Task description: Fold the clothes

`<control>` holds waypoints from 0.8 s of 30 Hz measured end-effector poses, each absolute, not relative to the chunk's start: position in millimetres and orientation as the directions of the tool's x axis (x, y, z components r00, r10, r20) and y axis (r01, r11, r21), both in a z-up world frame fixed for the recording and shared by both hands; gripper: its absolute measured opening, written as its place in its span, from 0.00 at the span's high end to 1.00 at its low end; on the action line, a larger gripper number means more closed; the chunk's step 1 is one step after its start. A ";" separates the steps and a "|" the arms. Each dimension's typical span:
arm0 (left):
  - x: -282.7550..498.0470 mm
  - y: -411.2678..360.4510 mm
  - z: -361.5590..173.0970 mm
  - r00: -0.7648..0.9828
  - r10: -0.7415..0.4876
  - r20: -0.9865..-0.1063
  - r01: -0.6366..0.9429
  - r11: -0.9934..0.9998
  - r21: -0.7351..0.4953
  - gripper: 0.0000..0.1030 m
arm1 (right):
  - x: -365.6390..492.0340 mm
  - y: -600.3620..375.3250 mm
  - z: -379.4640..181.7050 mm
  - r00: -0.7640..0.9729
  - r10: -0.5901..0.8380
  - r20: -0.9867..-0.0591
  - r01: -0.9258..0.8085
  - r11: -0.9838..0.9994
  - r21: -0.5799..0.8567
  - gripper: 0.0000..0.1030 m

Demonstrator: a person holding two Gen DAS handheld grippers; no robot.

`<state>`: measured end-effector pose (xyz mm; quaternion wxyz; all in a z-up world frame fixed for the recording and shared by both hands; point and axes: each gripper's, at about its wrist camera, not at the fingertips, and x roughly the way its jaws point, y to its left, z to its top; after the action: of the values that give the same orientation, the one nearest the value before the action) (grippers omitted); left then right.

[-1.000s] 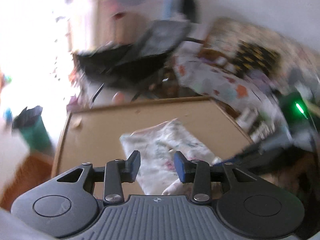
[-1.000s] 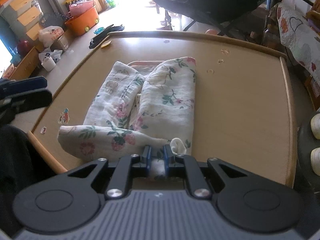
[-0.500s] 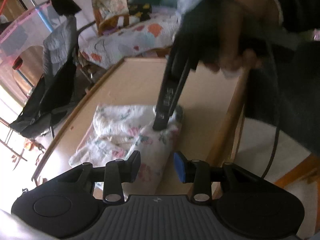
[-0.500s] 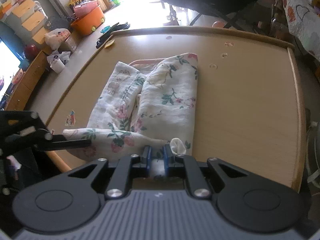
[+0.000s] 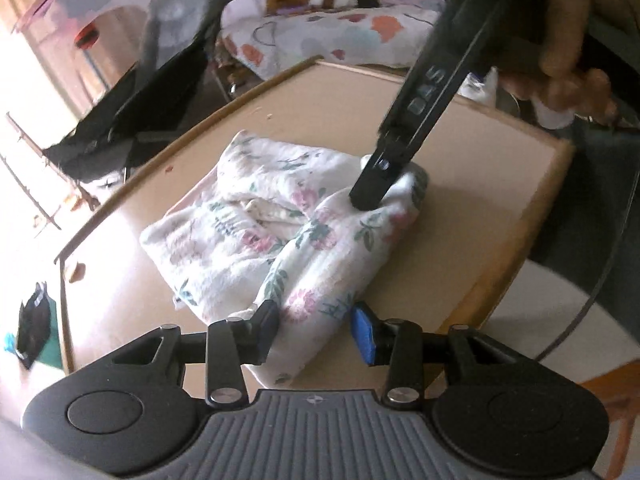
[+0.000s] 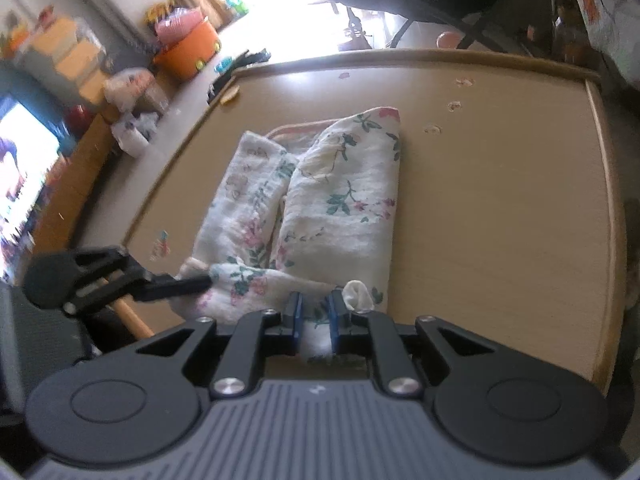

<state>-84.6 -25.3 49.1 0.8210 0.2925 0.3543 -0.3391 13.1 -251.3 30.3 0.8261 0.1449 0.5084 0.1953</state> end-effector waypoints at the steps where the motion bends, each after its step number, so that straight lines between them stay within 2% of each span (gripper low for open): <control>1: -86.0 -22.3 48.0 0.515 -0.353 -0.781 0.761 0.607 0.228 0.58 | 12.8 -253.9 30.7 0.409 0.487 -0.772 -0.179 0.872 0.456 0.84; 5: -90.2 -12.1 47.6 0.505 -0.360 -0.785 0.749 0.634 0.191 0.58 | 5.4 -252.4 37.1 0.423 0.484 -0.766 -0.293 0.873 0.390 0.84; 10: -93.3 -11.5 36.5 0.489 -0.370 -0.789 0.743 0.651 0.155 0.56 | 7.5 -254.5 31.2 0.438 0.483 -0.759 -0.266 0.875 0.404 0.84; 21: -46.0 -32.4 25.1 0.494 -0.371 -0.786 0.713 0.691 0.122 0.53 | 12.6 -259.4 17.6 0.469 0.478 -0.743 -0.198 0.877 0.439 0.88; 24: -37.3 -33.8 24.3 0.484 -0.371 -0.792 0.717 0.687 0.116 0.52 | 10.6 -253.7 24.5 0.459 0.462 -0.758 -0.263 0.886 0.381 0.86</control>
<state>-37.3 -33.8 24.3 0.8323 0.2224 0.3884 -0.3269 10.6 -253.7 24.5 0.8478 0.1049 0.4738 0.2140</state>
